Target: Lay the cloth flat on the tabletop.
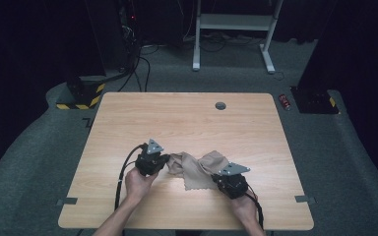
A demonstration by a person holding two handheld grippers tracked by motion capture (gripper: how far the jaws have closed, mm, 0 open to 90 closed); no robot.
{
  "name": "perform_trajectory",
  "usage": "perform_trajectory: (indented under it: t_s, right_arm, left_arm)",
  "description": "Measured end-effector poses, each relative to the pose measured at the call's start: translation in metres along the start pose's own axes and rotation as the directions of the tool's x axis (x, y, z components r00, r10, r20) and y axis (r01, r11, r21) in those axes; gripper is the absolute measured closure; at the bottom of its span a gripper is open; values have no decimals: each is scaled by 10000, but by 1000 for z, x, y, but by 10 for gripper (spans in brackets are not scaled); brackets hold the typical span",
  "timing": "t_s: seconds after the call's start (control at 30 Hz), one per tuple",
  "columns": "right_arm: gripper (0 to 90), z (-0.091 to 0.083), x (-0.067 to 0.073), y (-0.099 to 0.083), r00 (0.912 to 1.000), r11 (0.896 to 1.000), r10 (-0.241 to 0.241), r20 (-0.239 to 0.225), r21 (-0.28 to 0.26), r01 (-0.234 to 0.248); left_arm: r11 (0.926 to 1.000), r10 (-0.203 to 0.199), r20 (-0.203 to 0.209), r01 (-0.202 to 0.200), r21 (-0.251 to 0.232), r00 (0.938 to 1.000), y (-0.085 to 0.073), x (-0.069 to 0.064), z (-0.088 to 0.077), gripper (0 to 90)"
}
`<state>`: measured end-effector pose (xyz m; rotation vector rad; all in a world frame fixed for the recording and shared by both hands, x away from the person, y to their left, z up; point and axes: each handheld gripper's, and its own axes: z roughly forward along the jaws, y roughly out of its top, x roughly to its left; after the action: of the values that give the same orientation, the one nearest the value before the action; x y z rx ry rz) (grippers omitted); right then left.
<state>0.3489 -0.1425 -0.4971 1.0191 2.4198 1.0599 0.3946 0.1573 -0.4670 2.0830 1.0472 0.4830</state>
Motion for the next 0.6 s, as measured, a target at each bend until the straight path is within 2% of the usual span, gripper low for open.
perform_trajectory:
  t_s: [0.1, 0.2, 0.27, 0.33, 0.43, 0.47, 0.5, 0.6]
  right_arm:
    - [881, -3, 7, 0, 9993, 9999, -118, -361, -50, 117]
    - [874, 5, 22, -4, 9956, 9972, -574, -746, 427, 607]
    - [851, 9, 25, -6, 9942, 9964, -651, -857, 484, 694]
    - [813, 7, 19, -3, 9952, 9992, -291, -933, 258, 316]
    - [771, -1, 4, 6, 9974, 9993, 286, -665, -238, -303]
    - [752, -2, -2, 10, 9979, 9984, 408, -509, -383, -427]
    - [728, -4, -9, 15, 9982, 9971, 567, -187, -501, -576]
    - [683, 2, -30, 25, 9923, 9915, 1205, 295, -527, -1189]
  left_arm:
    - [10000, -54, -284, 52, -57, 9996, 0, 6, 2, 872]
    - [9992, -138, -164, 144, 360, 9998, -8, 8, 9, 850]
    - [9983, -172, -15, 173, 557, 9999, -14, 8, 12, 808]
    - [9979, -398, 143, 390, 520, 9991, -19, 9, 11, 765]
    - [9966, -752, 374, 738, 372, 9965, -20, 13, 7, 688]
    - [9951, -939, 433, 925, 340, 9946, -19, 14, 6, 659]
    - [9952, -932, 397, 919, 336, 9949, -18, 15, 5, 627]
    - [9917, -1205, 512, 1178, 520, 9914, -17, 16, 8, 567]
